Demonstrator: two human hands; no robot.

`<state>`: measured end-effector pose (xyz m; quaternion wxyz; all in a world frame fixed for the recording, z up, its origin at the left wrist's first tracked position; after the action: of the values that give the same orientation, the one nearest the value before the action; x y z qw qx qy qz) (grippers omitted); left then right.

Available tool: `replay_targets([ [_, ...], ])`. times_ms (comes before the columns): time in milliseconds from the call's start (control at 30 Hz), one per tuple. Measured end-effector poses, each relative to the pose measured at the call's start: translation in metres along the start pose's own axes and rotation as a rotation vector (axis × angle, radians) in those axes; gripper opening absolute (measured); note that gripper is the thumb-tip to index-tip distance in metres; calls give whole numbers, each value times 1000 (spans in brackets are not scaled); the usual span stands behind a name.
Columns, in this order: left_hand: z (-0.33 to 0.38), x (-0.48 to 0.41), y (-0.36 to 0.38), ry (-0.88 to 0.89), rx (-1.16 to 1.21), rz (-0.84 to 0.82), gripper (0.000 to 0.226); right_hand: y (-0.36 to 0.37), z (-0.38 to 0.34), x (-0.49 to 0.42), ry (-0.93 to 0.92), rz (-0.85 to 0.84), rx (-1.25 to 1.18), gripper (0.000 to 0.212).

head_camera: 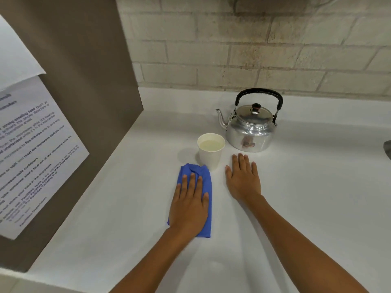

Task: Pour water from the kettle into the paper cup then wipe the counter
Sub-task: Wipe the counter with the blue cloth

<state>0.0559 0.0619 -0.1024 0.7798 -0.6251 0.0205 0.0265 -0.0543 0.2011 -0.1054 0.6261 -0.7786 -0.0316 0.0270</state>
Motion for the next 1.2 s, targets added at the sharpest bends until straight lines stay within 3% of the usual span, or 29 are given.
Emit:
replay_targets([
  [133, -17, 2, -8, 16, -1, -41, 54, -1, 1, 0, -11, 15, 2, 56],
  [300, -49, 10, -18, -125, -22, -37, 54, -1, -1, 2, -6, 31, 0, 56],
  [733, 47, 2, 4, 61, 29, -90, 58, -20, 2, 4, -14, -35, -126, 51],
  [900, -12, 7, -19, -3, 194, -23, 59, -35, -23, 41, 23, 142, -282, 48],
  [1067, -69, -13, -32, -82, 67, -60, 57, -1, -78, 97, -42, 26, -182, 61],
  [1200, -72, -22, -19, -50, 13, -116, 56, 7, -64, 109, -80, 21, -68, 59],
])
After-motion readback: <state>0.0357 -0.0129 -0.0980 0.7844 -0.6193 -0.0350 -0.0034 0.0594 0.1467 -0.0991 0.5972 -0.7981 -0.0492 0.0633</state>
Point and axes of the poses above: each hand's wrist, its own x-axis away from the middle knuckle, its own y-axis out of the palm, z = x × y, the point moved 3 cm from there along -x, towards the middle knuckle, and after that the axes turned 7 degrees about y, right-handed, at the moved point
